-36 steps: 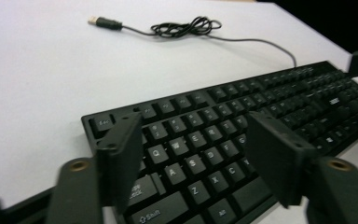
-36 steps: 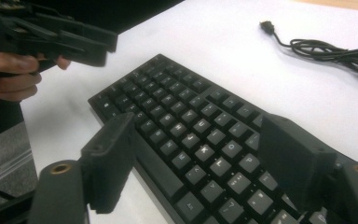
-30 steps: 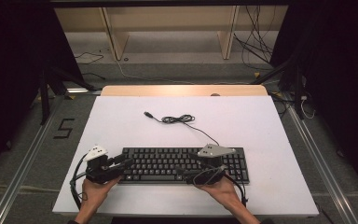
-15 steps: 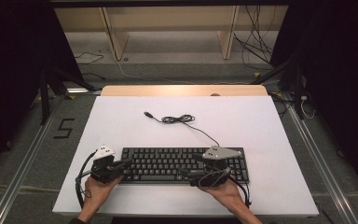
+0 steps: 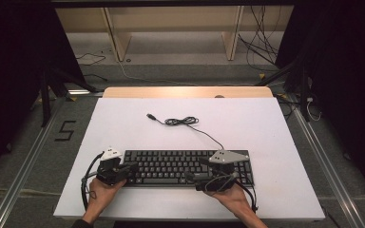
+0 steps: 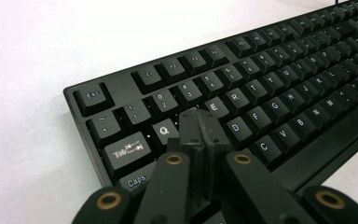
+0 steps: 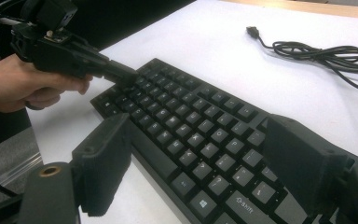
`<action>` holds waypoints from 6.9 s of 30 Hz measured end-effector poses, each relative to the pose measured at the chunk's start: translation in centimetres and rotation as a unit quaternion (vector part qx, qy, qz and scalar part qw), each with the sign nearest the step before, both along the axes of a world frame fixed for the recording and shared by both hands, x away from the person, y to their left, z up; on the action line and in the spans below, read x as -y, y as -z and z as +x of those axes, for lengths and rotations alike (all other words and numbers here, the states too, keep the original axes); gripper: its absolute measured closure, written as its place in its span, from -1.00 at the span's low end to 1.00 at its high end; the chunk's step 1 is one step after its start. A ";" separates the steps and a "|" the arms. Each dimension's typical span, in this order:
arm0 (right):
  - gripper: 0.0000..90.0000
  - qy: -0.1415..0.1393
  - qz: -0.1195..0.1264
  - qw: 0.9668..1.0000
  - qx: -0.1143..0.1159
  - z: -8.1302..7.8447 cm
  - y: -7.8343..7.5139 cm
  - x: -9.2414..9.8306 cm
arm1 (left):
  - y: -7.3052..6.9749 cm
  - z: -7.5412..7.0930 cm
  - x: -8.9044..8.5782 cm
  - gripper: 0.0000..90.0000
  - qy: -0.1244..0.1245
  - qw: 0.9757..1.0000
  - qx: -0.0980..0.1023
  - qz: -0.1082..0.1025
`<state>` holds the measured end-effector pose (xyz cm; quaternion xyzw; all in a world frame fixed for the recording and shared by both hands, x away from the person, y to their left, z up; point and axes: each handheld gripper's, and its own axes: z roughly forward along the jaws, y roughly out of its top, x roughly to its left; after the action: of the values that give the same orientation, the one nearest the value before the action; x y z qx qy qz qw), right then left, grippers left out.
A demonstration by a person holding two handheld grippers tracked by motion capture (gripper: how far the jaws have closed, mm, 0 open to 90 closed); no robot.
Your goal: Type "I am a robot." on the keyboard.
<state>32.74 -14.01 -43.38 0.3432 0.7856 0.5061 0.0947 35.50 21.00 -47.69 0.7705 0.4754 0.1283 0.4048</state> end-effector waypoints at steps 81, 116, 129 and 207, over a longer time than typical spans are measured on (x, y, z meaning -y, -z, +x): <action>0.54 -0.076 -0.051 0.995 -0.025 1.2 1.9 -5.6 | -2.4 -2.7 -1.6 -0.43 -0.016 0.994 0.056 -0.089; 1.00 -0.085 -0.132 0.987 -0.038 2.0 4.8 -7.8 | -2.3 -3.2 -1.6 -0.44 -0.008 0.994 0.059 -0.093; 0.87 -0.074 -0.092 0.992 -0.035 2.1 3.7 -6.9 | -2.3 -3.2 -1.8 -0.44 -0.011 0.994 0.061 -0.095; -0.41 -0.002 -0.003 1.000 0.005 0.4 0.1 -0.6 | -2.3 -0.5 1.3 -0.06 0.018 0.998 0.045 -0.047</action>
<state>33.10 -13.38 -43.49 0.3389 0.7870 0.5060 0.0990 34.96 19.69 -45.39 0.7523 0.4486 0.1326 0.4640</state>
